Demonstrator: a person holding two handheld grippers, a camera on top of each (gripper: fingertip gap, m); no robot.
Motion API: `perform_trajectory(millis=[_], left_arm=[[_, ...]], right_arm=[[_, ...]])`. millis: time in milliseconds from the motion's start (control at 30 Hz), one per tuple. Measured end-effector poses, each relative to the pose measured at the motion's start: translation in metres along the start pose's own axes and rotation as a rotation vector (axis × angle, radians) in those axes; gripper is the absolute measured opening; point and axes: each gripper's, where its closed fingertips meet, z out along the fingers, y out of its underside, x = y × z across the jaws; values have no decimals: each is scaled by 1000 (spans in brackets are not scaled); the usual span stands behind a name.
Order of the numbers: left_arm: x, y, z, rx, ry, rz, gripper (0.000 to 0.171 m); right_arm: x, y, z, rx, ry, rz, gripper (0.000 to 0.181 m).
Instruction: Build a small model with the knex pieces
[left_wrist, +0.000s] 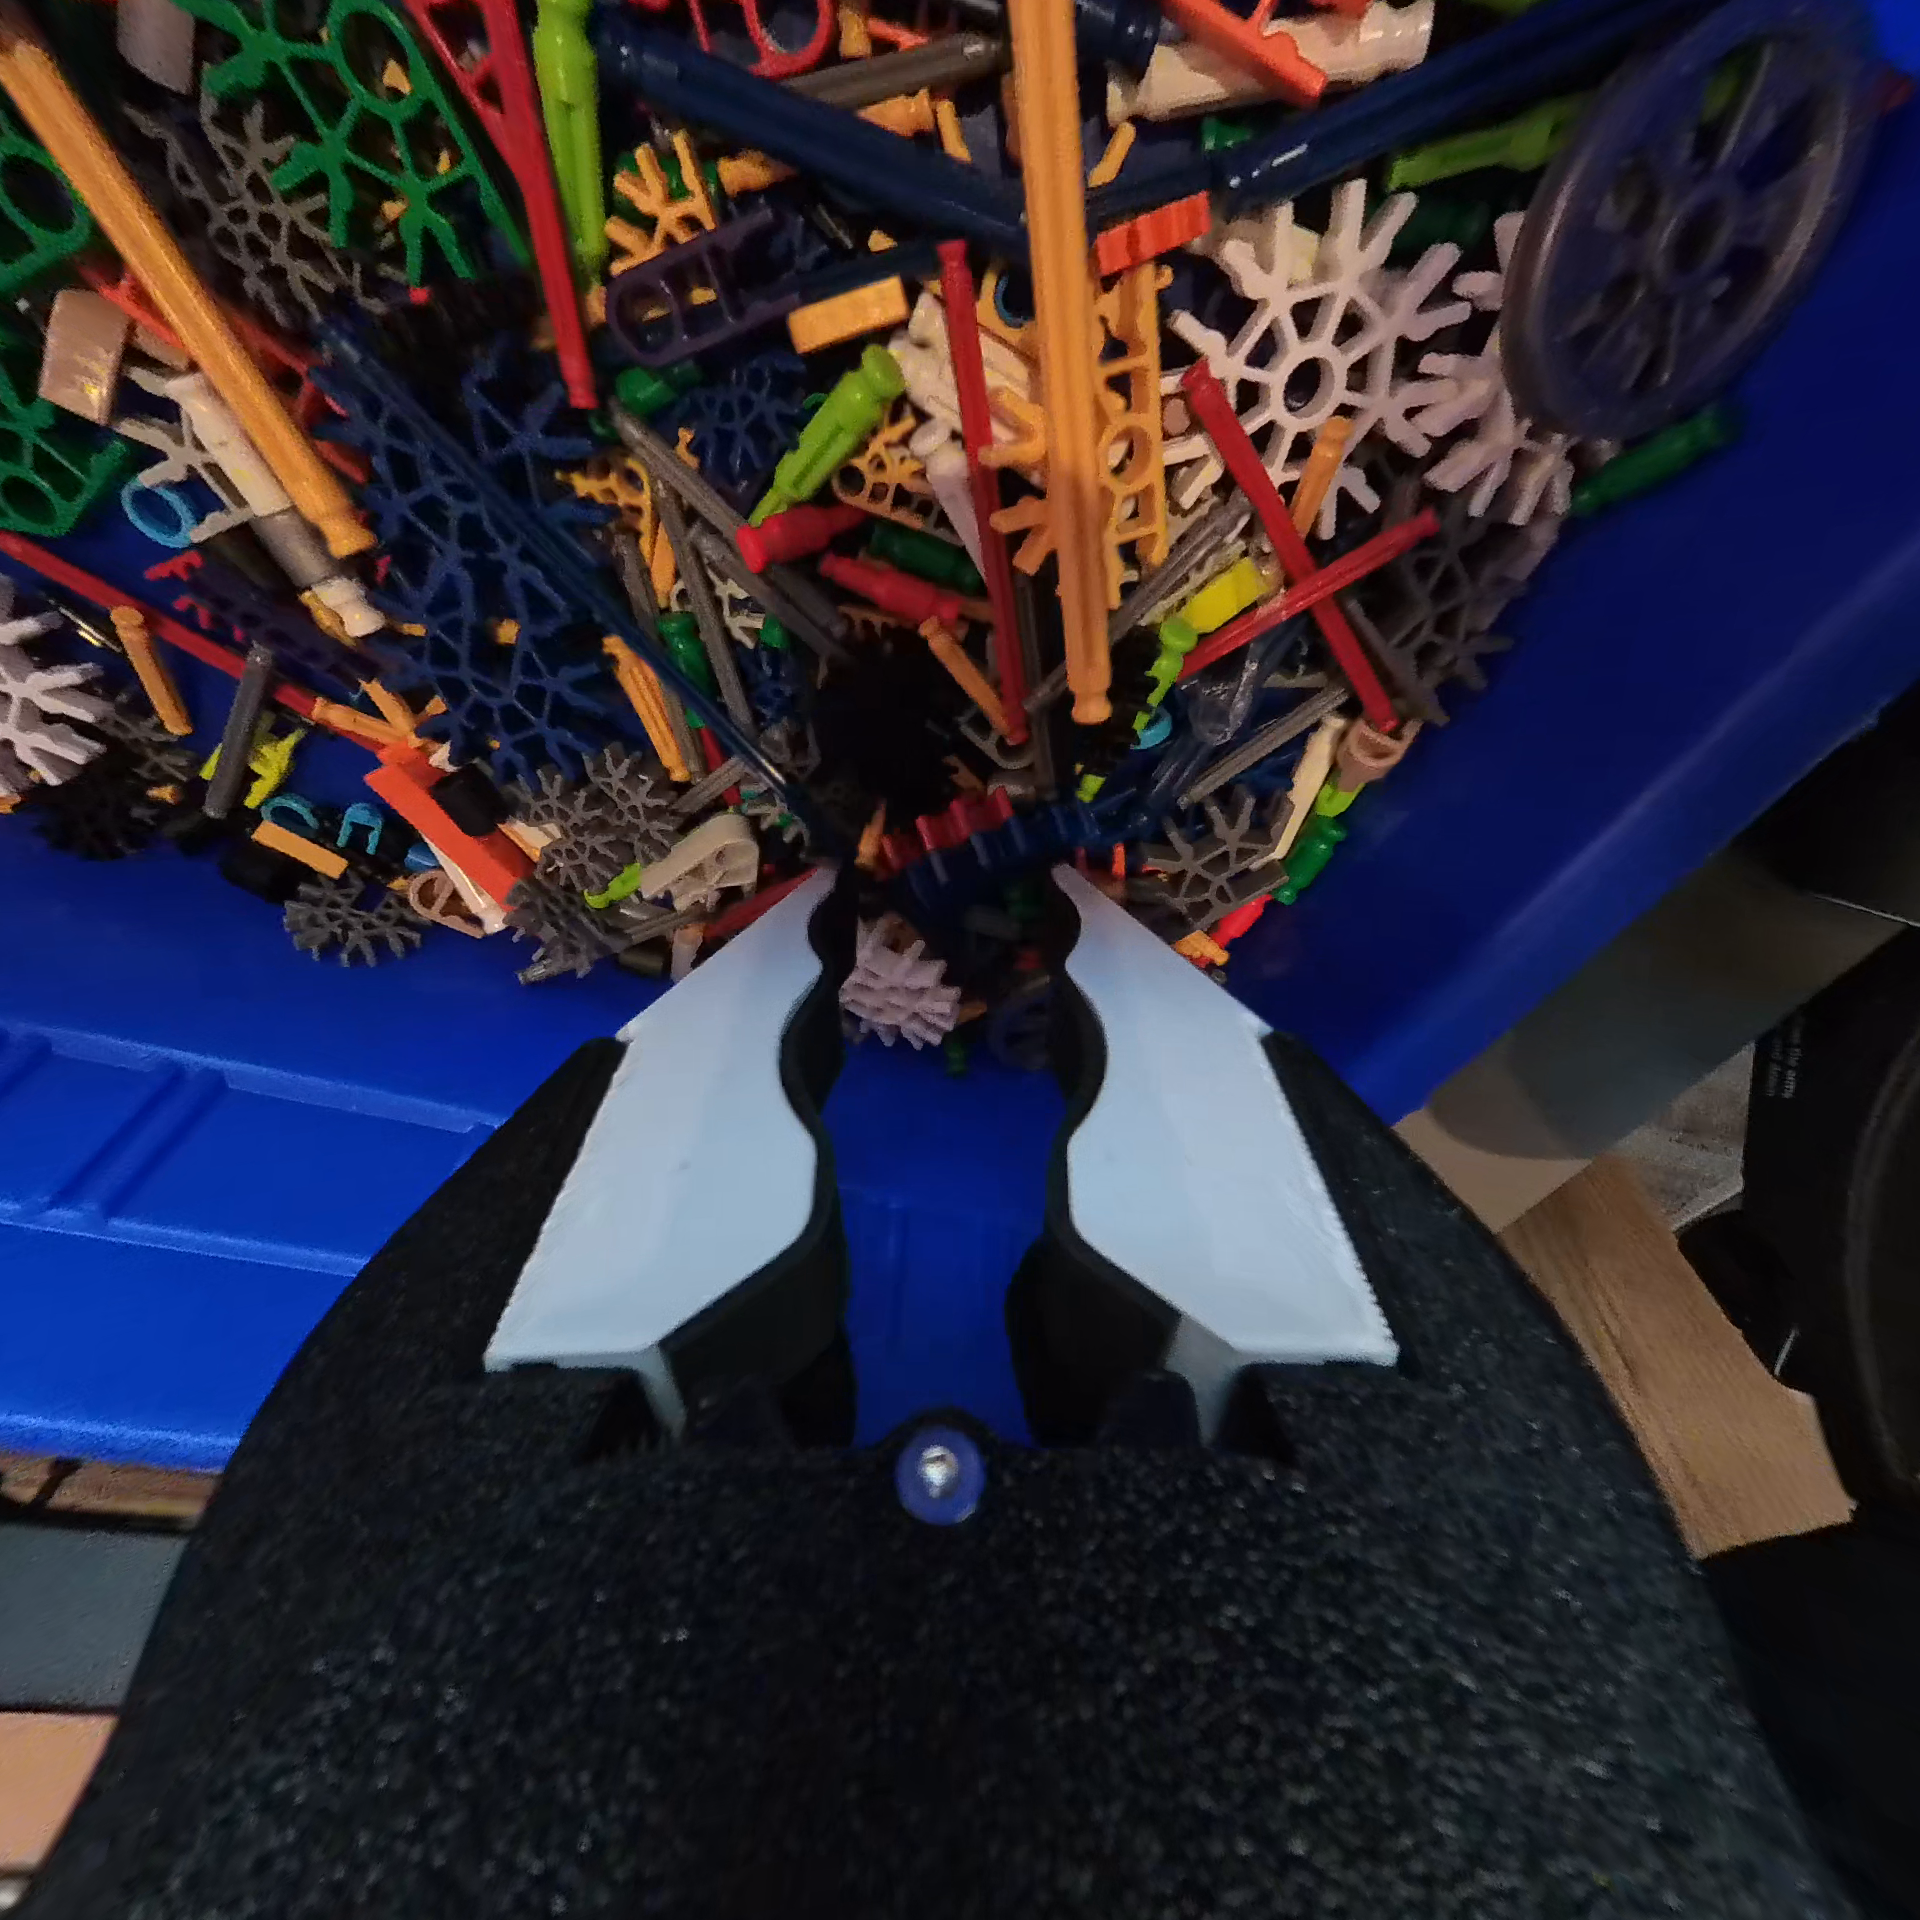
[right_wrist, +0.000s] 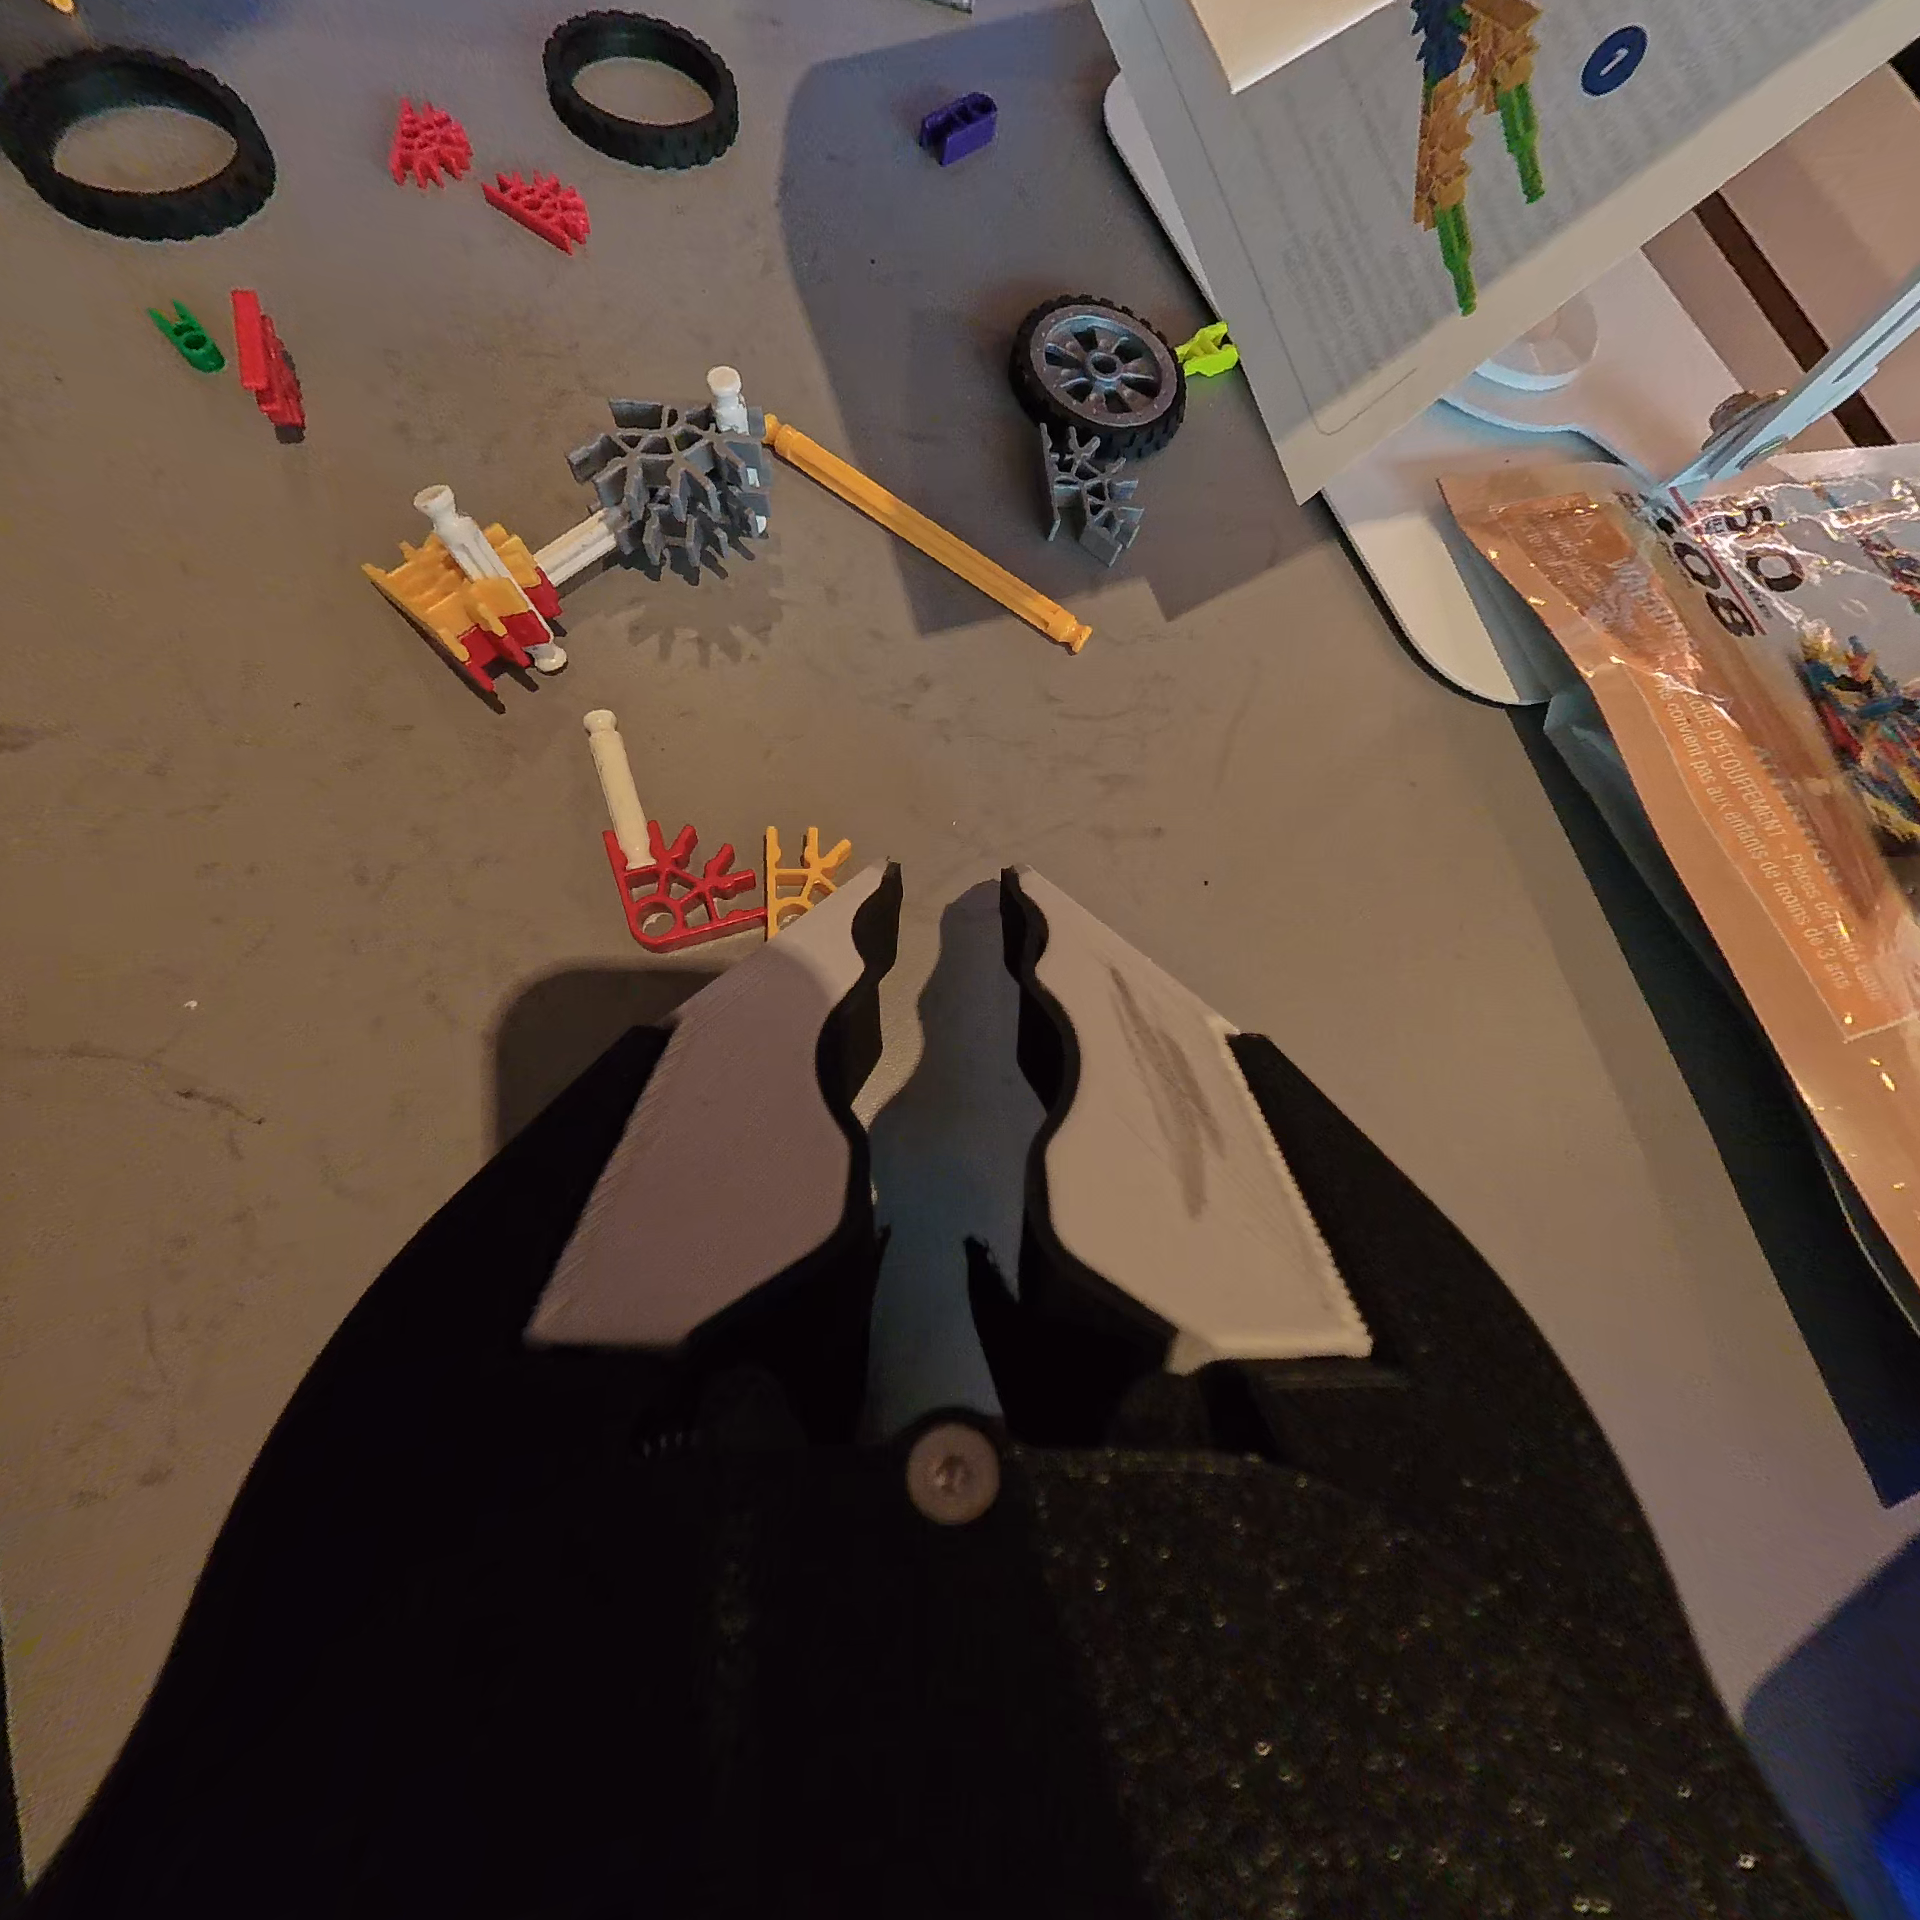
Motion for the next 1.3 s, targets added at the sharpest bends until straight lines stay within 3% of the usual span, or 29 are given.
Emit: perform_trajectory(millis=[200, 300, 900, 1067, 1167, 1300], left_arm=[[-2, 1, 0, 8, 1, -9, 29], [-5, 0, -4, 29, -2, -17, 8], [-24, -10, -18, 89, -11, -26, 2], [-9, -12, -21, 122, 83, -36, 38], [0, -13, -15, 107, 97, -19, 49], [1, -13, -7, 82, 77, -14, 49]], right_arm=[[0, 0, 0, 0, 0, -1, 18], [0, 0, 0, 0, -1, -1, 18], [-1, 0, 0, 1, -3, 0, 19], [-1, 0, 0, 1, -4, 0, 19], [-1, 0, 0, 1, -5, 1, 19], [-1, 0, 0, 0, -5, 1, 19]])
